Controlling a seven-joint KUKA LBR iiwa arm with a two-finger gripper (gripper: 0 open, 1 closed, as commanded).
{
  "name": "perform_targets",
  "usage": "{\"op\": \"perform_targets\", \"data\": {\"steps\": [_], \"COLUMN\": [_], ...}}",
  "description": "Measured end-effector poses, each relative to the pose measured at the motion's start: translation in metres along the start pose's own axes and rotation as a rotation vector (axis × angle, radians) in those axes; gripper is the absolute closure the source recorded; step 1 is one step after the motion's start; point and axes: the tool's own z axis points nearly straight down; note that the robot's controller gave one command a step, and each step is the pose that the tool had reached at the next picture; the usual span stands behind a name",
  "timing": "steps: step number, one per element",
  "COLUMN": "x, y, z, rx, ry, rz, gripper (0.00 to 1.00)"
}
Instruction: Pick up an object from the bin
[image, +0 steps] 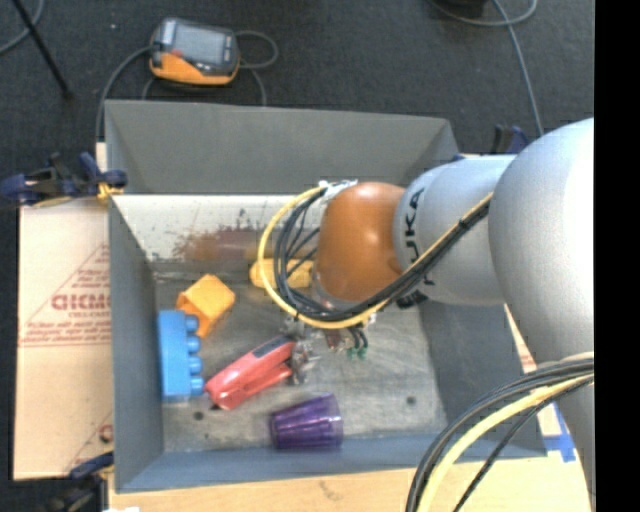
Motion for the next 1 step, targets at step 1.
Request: {"op": "perform_targets", "data": {"steps": [1], "x": [0.0019], "y": [-0.0003], "z": [-0.0046], "rx": [0.000], "ry": [0.008], "rz": [0.000], "gripper": [1.00]}}
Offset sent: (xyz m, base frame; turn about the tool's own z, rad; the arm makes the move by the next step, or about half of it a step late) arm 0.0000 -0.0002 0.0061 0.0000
